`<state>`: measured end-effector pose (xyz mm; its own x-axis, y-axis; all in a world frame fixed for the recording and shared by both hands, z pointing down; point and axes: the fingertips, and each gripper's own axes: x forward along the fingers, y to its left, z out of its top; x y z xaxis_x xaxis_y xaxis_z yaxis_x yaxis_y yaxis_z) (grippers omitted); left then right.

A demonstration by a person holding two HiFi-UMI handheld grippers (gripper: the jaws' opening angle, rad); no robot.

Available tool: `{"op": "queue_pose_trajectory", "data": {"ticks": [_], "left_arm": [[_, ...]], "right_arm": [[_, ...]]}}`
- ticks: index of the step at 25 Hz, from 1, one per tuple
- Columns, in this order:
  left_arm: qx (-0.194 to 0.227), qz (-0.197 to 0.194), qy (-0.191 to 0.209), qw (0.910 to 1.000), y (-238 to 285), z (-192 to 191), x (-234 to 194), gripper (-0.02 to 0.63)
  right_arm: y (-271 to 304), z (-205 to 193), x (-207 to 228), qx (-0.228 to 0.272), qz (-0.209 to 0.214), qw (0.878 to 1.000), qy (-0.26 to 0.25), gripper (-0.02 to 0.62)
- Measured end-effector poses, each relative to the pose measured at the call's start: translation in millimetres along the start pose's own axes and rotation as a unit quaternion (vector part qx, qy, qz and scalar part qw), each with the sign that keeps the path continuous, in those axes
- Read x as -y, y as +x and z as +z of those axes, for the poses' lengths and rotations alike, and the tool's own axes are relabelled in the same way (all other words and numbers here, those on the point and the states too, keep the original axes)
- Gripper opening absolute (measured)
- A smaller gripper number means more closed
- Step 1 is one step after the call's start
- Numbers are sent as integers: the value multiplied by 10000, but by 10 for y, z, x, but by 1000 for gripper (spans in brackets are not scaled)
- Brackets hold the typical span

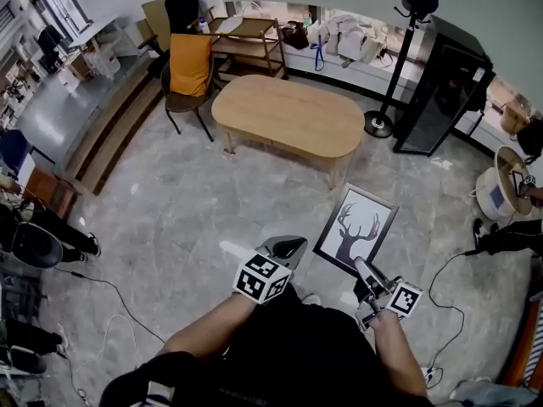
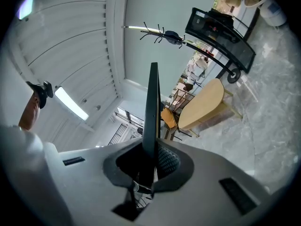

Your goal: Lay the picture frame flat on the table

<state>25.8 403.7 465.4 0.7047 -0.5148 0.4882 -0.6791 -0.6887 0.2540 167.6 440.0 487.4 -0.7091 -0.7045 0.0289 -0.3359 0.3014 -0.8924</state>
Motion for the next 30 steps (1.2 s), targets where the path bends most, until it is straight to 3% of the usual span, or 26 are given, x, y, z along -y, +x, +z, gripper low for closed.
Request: {"op": "queue_pose_trajectory", "data": {"ticks": [10,15,22,30], "left_arm": [[-319,-134,24,9994,241,-45,-108,0],[-500,-284,-34,9983,532,-9,-388,0],[-419,-648,-28,9970,1197,544,-979,0],[-224,-518,-106,9984,1452,1260,-2159,0]], "right_arm": [[191,216,204,44,-22,9999,112,32],[466,368,359,236,-153,9992,267,32],[1005,769,742,46,-651,9969,441,32],[2325,1639,644,-79,-476,9988,-119,32]]}}
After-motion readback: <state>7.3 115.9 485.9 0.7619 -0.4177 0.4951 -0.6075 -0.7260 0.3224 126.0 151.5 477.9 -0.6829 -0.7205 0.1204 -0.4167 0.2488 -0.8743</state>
